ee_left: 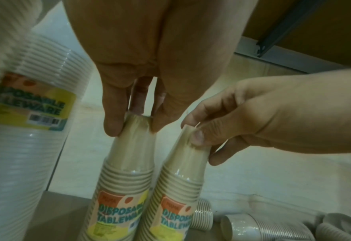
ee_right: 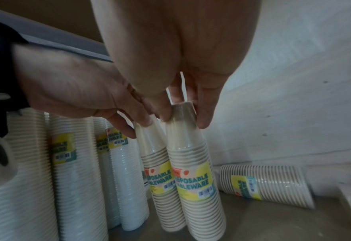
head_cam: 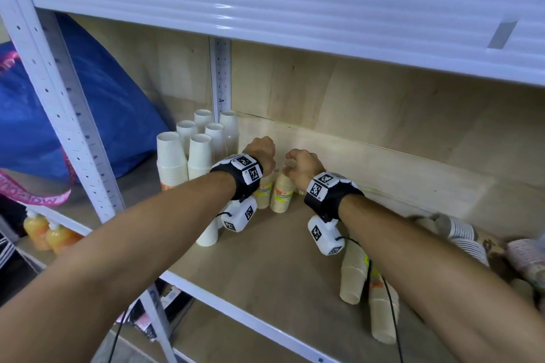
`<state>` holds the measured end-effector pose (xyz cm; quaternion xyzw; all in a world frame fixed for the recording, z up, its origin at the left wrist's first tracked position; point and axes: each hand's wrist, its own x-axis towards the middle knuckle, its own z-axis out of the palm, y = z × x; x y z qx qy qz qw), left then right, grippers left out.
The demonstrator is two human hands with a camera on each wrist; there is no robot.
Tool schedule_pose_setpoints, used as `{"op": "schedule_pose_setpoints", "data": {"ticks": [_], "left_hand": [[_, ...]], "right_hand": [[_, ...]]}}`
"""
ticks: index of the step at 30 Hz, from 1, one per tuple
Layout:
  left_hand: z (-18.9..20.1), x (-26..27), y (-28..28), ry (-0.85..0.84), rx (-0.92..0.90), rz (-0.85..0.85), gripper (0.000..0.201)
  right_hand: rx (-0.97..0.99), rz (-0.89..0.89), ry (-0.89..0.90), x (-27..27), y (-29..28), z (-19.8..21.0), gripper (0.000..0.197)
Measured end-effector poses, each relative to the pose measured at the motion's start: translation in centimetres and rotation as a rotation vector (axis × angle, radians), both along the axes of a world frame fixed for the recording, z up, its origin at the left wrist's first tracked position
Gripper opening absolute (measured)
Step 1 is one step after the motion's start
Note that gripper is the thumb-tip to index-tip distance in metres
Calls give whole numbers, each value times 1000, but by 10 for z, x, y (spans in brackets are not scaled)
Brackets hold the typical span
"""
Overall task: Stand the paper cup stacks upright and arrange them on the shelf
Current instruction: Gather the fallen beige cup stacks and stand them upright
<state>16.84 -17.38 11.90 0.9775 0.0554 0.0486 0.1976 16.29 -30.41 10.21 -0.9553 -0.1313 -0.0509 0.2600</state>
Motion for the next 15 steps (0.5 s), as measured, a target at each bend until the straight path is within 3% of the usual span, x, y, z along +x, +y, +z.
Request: {"op": "schedule_pose_setpoints", "data": {"ticks": [8,15], "left_hand": [[-17,9,9,44,45,24,32],[-19,10,13,29,80,37,34]], "right_hand": [[1,53,23,13,13,-9,32],[40,45,41,16,15,-15,13]]}}
